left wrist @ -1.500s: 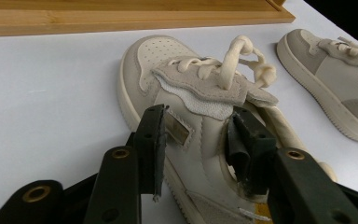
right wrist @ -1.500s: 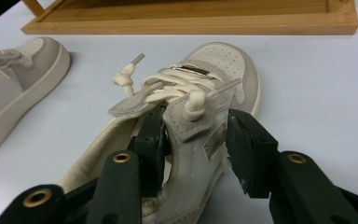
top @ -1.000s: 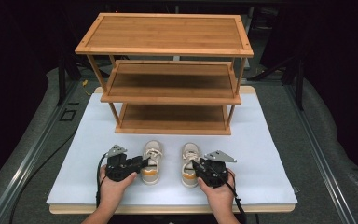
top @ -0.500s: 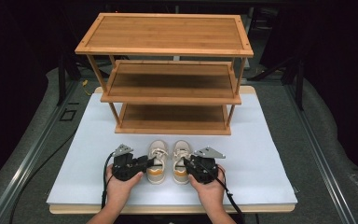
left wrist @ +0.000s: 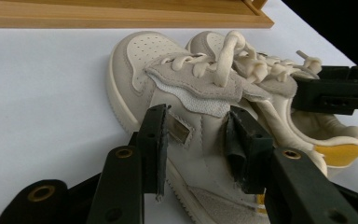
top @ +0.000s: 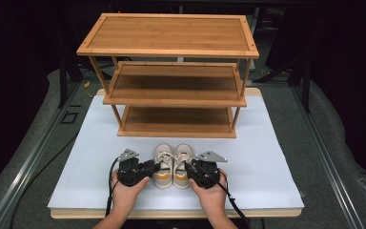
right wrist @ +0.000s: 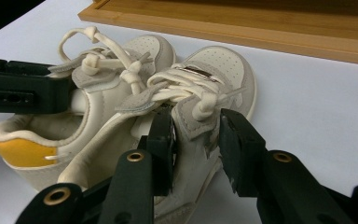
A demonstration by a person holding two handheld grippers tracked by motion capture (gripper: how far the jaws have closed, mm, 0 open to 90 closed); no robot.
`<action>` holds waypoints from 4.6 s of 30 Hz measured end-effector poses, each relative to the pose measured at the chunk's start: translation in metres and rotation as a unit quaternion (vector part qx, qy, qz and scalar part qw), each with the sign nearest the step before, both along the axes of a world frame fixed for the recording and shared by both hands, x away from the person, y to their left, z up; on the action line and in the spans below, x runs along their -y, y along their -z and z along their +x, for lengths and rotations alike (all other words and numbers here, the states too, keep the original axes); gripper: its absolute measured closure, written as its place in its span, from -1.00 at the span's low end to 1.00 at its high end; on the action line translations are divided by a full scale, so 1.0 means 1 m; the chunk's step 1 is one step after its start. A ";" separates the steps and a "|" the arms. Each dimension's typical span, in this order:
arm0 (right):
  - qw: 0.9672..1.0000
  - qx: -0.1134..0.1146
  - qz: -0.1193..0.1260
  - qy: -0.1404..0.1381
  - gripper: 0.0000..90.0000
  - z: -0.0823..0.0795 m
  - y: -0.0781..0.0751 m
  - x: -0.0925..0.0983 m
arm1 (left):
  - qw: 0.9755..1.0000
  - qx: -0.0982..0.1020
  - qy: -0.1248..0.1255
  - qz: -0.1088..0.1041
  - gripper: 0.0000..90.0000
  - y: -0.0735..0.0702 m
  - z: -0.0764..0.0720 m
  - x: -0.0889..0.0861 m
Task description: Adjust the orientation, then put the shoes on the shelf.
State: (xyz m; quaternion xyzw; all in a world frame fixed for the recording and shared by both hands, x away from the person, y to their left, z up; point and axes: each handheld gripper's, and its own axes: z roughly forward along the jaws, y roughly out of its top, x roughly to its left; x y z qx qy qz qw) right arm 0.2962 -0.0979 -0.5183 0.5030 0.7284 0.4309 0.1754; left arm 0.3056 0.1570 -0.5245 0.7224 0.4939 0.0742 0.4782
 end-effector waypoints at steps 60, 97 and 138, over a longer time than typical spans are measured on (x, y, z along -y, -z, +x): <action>0.991 -0.003 0.114 0.064 0.19 -0.010 0.023 0.000 | 0.996 0.033 -0.064 -0.057 0.24 0.018 -0.015 0.005; 0.992 0.003 0.112 0.063 0.30 -0.012 0.023 0.000 | 0.996 0.028 -0.069 -0.041 0.25 0.020 -0.009 0.009; 0.990 0.006 0.130 0.058 0.36 -0.009 -0.017 -0.004 | 0.996 0.036 -0.067 -0.049 0.27 -0.023 -0.005 0.001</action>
